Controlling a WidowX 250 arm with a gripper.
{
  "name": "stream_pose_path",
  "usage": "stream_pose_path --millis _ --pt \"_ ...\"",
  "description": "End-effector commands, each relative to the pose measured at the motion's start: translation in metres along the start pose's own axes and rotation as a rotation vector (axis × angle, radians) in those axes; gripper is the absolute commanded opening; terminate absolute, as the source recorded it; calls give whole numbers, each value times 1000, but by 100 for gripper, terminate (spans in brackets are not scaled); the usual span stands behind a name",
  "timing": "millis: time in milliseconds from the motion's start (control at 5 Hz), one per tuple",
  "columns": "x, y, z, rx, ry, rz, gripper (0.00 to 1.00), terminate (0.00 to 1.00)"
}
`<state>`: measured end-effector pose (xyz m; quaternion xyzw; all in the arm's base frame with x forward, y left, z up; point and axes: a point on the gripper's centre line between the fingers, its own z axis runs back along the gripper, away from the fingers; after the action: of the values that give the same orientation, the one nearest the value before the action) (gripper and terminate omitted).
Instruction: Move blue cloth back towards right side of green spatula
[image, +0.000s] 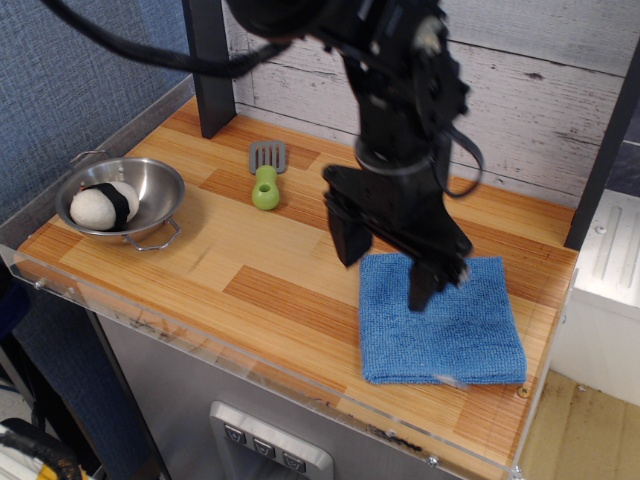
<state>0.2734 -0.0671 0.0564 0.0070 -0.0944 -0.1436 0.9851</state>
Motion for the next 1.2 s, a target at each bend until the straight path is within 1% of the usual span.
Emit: stream_pose_path --millis 0,400,600,1000 --pt "1 -21 -17 17 9 -80 100 0" --pt "10 -21 -42 40 47 -71 100 0" --pt "17 -15 -47 50 48 -49 100 0" --pt "32 11 -45 73 30 16 100 0"
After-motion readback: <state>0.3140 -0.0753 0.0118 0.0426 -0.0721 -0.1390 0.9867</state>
